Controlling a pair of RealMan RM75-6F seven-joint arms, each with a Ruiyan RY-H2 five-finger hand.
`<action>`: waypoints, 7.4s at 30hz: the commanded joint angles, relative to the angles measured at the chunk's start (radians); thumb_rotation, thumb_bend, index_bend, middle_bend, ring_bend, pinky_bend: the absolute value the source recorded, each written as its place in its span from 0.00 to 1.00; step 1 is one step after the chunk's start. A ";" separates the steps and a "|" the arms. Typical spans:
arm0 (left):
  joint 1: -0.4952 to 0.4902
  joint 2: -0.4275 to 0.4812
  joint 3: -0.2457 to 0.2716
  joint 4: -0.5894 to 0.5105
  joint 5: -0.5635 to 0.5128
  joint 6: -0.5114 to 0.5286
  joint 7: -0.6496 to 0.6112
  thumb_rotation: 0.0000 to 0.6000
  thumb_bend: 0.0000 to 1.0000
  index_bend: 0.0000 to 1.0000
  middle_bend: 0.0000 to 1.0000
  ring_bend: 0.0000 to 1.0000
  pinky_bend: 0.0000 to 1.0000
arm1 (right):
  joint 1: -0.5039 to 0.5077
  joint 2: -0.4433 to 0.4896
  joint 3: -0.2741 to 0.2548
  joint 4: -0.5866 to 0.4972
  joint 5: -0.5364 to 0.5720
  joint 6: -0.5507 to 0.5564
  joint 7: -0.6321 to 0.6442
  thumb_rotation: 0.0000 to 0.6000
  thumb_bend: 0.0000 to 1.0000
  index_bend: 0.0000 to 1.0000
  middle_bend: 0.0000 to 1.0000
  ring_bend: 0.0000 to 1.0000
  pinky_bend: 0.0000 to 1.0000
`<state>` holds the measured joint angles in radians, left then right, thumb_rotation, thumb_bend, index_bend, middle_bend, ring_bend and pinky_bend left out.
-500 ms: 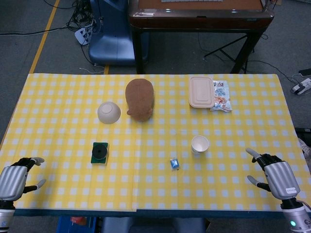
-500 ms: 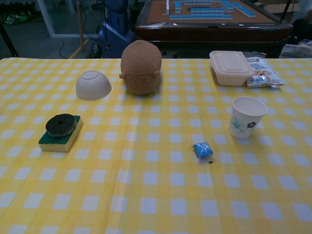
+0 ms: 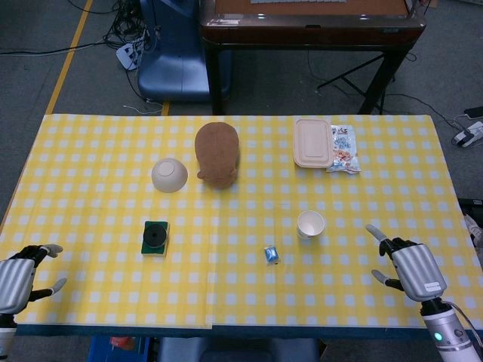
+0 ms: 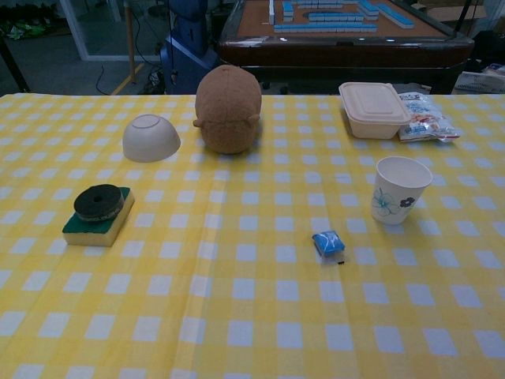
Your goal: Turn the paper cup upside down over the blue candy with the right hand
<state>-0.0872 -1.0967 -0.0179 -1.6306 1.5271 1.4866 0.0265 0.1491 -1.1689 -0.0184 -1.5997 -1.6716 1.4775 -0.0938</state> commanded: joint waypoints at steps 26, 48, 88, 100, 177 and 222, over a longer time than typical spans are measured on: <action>0.012 0.044 -0.008 -0.007 -0.013 0.010 -0.086 1.00 0.14 0.44 0.44 0.35 0.52 | 0.397 0.087 0.206 -0.354 0.566 -0.541 -0.464 1.00 0.00 0.20 1.00 1.00 1.00; 0.018 0.055 -0.011 -0.012 -0.015 0.016 -0.097 1.00 0.14 0.44 0.44 0.35 0.52 | 0.621 -0.016 0.141 -0.307 0.921 -0.535 -0.666 1.00 0.00 0.22 1.00 1.00 1.00; 0.025 0.065 -0.015 -0.014 -0.015 0.025 -0.112 1.00 0.14 0.45 0.44 0.35 0.52 | 0.753 -0.104 0.067 -0.205 1.047 -0.492 -0.658 1.00 0.00 0.46 1.00 1.00 1.00; 0.024 0.062 -0.013 -0.013 -0.014 0.020 -0.102 1.00 0.14 0.45 0.44 0.35 0.52 | 0.620 -0.030 0.104 -0.165 0.780 -0.567 -0.243 1.00 0.01 0.48 1.00 1.00 1.00; 0.017 0.055 -0.009 -0.021 -0.028 -0.008 -0.062 1.00 0.14 0.45 0.44 0.35 0.52 | 0.551 -0.243 -0.046 0.580 0.079 -0.470 1.262 1.00 0.00 0.10 1.00 1.00 1.00; 0.026 0.079 -0.016 -0.023 -0.031 0.010 -0.121 1.00 0.14 0.45 0.44 0.35 0.52 | 0.718 -0.317 0.129 0.026 0.839 -0.528 -0.671 1.00 0.01 0.25 1.00 1.00 1.00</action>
<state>-0.0613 -1.0179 -0.0337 -1.6533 1.4970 1.4959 -0.0936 0.8623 -1.4801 0.1084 -1.5778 -0.8378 0.9507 -0.7590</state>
